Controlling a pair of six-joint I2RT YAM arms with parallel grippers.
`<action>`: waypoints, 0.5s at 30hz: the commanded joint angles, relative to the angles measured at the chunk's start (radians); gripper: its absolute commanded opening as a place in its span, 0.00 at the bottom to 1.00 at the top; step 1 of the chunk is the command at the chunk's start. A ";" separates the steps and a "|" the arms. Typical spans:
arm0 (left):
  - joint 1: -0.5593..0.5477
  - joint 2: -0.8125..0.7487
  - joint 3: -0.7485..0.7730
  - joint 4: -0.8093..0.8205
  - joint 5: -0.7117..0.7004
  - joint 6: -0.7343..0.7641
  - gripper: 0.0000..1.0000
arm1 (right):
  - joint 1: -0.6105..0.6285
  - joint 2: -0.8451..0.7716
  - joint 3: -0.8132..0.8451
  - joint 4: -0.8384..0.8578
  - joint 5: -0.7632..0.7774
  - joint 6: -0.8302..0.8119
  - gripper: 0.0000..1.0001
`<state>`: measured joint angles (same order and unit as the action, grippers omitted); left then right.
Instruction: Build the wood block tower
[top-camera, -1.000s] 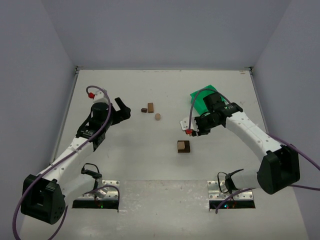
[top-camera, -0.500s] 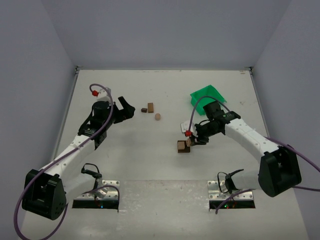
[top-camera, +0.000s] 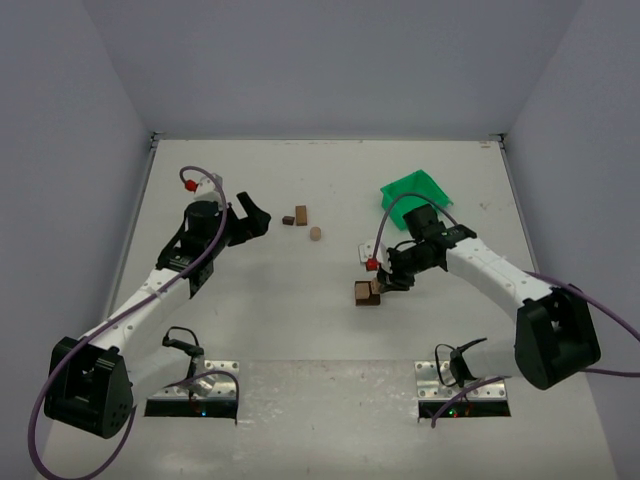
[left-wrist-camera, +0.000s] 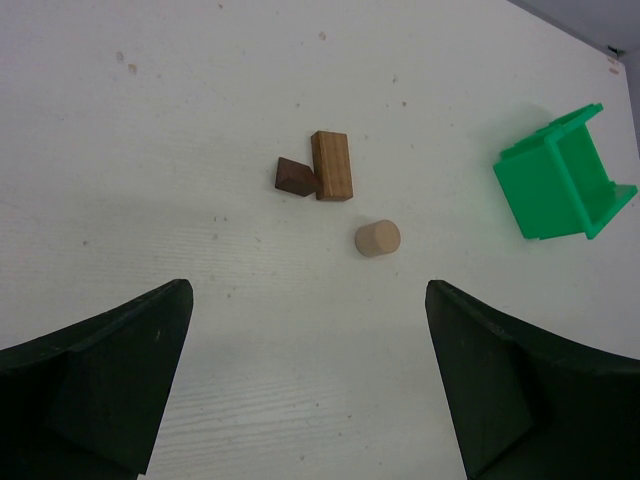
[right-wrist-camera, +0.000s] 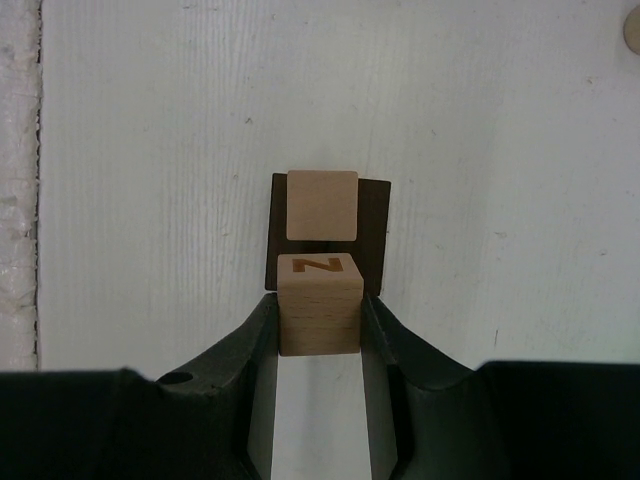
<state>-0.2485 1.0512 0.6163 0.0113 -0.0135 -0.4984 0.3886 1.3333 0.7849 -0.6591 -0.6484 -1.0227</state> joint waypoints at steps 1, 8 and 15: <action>-0.003 -0.002 0.043 0.042 0.003 0.007 1.00 | 0.013 0.045 0.035 0.035 0.017 0.033 0.11; -0.004 -0.003 0.055 0.018 -0.016 0.017 1.00 | 0.029 0.070 -0.003 0.096 0.051 0.055 0.13; -0.002 -0.025 0.049 0.016 -0.023 0.017 1.00 | 0.039 0.101 0.013 0.108 0.070 0.077 0.15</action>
<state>-0.2485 1.0515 0.6270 0.0003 -0.0245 -0.4973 0.4168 1.4206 0.7837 -0.5944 -0.5886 -0.9688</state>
